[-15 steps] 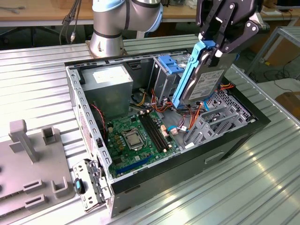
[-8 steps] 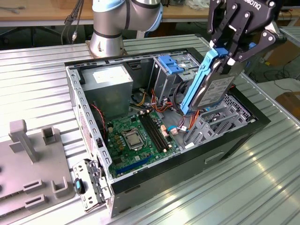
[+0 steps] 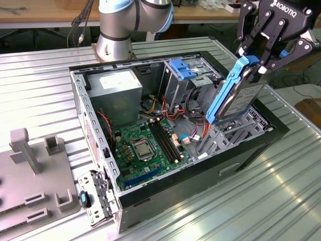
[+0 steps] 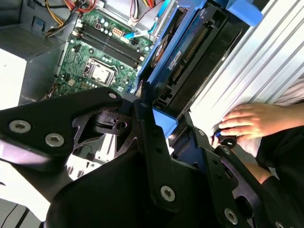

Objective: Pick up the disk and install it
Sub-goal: 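Insert the disk into the insertion slot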

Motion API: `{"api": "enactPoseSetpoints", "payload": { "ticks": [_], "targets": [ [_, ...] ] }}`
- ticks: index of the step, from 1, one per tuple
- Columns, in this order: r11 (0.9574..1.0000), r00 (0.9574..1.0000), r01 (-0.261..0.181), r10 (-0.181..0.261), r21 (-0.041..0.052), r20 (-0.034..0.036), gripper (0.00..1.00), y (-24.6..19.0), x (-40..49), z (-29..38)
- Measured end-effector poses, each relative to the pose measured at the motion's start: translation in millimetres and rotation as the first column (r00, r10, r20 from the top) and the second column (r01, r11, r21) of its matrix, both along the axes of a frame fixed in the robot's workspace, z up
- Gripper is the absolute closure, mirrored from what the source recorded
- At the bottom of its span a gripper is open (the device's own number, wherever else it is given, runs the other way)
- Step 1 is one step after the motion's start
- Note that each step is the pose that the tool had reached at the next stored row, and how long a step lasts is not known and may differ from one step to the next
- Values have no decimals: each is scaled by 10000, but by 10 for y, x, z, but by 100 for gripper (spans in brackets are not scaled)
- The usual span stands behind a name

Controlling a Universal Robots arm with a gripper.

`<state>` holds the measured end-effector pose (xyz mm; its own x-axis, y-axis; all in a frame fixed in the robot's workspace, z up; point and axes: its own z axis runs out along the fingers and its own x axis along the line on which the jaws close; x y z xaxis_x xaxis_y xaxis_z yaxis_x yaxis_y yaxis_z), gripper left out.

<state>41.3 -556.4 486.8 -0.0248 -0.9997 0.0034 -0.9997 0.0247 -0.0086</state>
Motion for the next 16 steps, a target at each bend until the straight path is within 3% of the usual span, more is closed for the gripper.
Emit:
{"api": "enactPoseSetpoints", "payload": {
  "ticks": [6, 7, 8, 10, 12, 16],
  "targets": [
    [10000, 10000, 0, 0, 0, 0, 63, -7, 173, -32],
    [10000, 10000, 1, -1, 0, -1, 63, -10, 349, -115],
    [10000, 10000, 30, -30, 0, -1, 63, -10, 355, -159],
    [10000, 10000, 29, -29, -1, -1, 63, -23, 359, -171],
    [10000, 10000, 30, -30, 1, -1, 63, -85, 387, -229],
    [10000, 10000, 30, -30, 1, -1, 63, -87, 388, -251]
  ]
}}
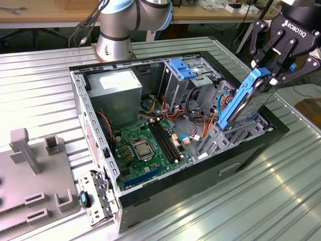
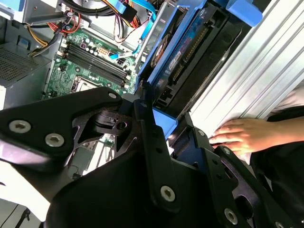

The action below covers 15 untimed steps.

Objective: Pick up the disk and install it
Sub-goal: 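Insert the disk into the insertion slot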

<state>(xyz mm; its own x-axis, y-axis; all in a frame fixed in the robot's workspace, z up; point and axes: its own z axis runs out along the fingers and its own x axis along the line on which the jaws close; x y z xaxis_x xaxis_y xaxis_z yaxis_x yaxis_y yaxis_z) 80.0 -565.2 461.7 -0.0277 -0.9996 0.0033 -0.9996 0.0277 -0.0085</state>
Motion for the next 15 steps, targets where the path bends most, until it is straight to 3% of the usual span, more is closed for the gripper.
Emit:
{"api": "enactPoseSetpoints", "payload": {
  "ticks": [15],
  "targets": [
    [10000, 10000, 0, 0, 0, 0, 63, -4, 0, -73]
  ]
}}
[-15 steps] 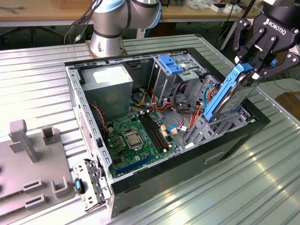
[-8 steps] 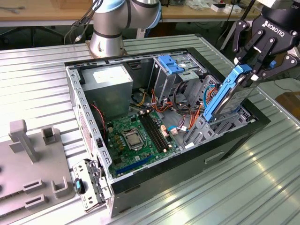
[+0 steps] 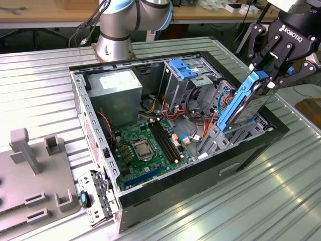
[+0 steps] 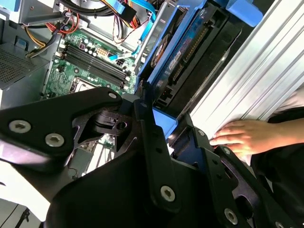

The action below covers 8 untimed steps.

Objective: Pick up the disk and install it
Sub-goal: 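Insert the disk into the insertion slot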

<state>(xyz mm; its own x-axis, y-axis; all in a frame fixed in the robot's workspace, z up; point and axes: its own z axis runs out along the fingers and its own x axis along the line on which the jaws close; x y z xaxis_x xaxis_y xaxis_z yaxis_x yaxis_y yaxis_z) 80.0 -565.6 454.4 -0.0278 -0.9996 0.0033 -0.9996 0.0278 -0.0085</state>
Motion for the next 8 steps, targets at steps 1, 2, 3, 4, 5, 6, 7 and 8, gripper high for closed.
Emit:
{"api": "enactPoseSetpoints", "payload": {
  "ticks": [1, 2, 3, 4, 5, 6, 7, 8],
  "targets": [
    [10000, 10000, -1, 1, 0, 0, 63, 0, 0, -4],
    [10000, 10000, 0, 0, -2, 0, 63, 0, 0, -7],
    [10000, 10000, -1, 1, -2, 0, 63, 0, 0, -11],
    [10000, 10000, -1, 1, 1, 0, 63, 0, 0, -16],
    [10000, 10000, 0, 0, 2, 0, 63, -1, 0, -20],
    [10000, 10000, 0, 0, 1, 0, 63, 0, 0, -24],
    [10000, 10000, -1, 1, -1, -1, 63, 0, 0, -27],
    [10000, 10000, 0, 0, -1, -1, 63, 0, 0, -35]
  ]
}}
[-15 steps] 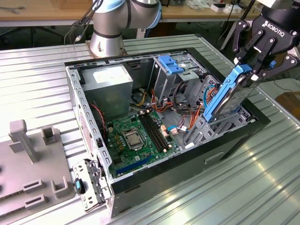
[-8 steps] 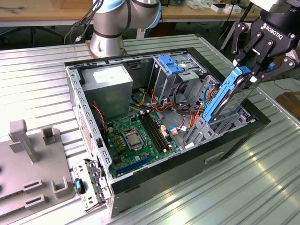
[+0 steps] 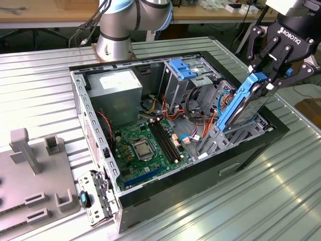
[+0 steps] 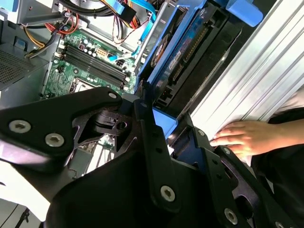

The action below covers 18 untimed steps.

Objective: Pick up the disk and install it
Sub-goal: 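Insert the disk into the insertion slot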

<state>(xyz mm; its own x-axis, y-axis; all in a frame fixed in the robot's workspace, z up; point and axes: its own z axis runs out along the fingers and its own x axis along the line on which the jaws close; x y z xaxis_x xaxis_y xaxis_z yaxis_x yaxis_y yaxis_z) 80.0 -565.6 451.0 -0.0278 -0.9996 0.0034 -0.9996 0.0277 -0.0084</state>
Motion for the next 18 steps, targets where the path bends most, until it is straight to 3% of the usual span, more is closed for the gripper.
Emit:
{"api": "enactPoseSetpoints", "payload": {
  "ticks": [18],
  "targets": [
    [10000, 10000, -1, 1, 1, -7, 63, 0, 5, -79]
  ]
}}
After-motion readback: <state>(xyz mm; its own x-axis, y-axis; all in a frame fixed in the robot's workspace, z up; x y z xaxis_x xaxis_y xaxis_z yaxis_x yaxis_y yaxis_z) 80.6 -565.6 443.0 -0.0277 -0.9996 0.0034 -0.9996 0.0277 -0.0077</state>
